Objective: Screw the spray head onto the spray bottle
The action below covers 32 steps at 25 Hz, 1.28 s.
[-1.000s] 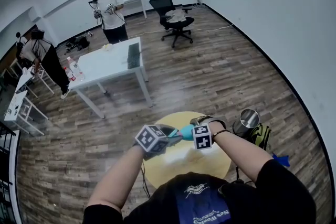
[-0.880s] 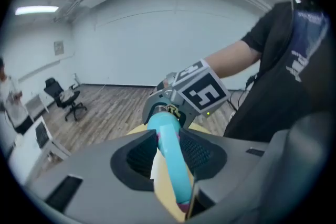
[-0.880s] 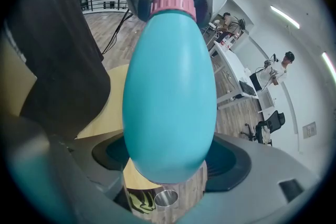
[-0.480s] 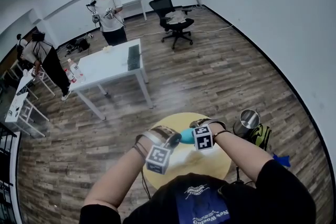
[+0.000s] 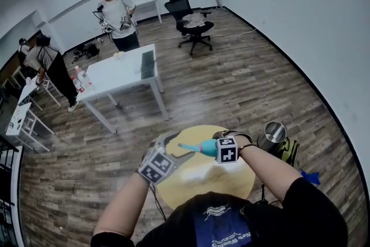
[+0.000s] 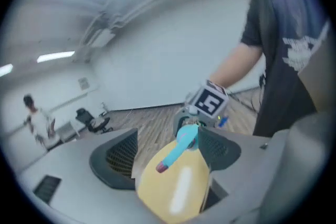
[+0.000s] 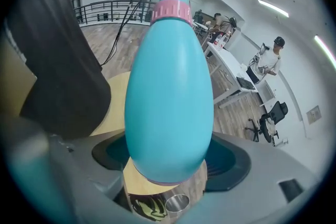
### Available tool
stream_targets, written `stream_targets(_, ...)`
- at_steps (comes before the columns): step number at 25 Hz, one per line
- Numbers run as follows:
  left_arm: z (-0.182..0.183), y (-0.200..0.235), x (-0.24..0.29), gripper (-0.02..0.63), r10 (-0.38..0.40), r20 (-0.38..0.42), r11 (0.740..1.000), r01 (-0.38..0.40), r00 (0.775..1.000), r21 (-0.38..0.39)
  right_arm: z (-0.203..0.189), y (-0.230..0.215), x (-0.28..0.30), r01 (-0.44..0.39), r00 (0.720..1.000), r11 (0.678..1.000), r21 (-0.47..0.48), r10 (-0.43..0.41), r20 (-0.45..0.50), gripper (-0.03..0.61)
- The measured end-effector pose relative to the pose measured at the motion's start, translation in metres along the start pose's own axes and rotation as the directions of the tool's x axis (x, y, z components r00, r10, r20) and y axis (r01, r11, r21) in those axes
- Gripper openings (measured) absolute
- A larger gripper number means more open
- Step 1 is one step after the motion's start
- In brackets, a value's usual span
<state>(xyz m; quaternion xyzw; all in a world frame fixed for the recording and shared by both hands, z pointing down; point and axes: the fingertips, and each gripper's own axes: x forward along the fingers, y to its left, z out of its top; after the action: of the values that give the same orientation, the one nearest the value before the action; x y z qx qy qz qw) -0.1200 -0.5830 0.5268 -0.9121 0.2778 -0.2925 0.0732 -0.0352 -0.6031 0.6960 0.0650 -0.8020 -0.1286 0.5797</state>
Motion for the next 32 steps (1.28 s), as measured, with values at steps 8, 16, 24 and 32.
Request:
stream_targets(8,-0.039,0.0,0.002,0.395,-0.118,0.212,0.266,0.236,0.97,-0.934,-0.015,-0.015,-0.005,0.081,0.995,0.996,0.047,-0.078,-0.059,0.44)
stream_targets(16,-0.045,-0.001,0.032,0.365,-0.159,0.154,0.239,0.189,0.975,-0.952,-0.002,-0.004,0.001,0.054,0.996,0.999,-0.006,-0.054,-0.077,0.44)
stream_targets(24,-0.012,-0.024,0.027,0.332,-0.268,0.059,0.79,0.254,0.962,-0.558,0.0,0.006,-0.003,0.016,0.999,1.0,-0.026,-0.017,-0.034,0.44)
stream_targets(32,-0.02,-0.052,0.021,0.325,-0.317,-0.192,0.943,0.331,0.929,0.045,0.001,0.017,-0.003,-0.019,0.999,0.995,-0.094,0.016,-0.031,0.437)
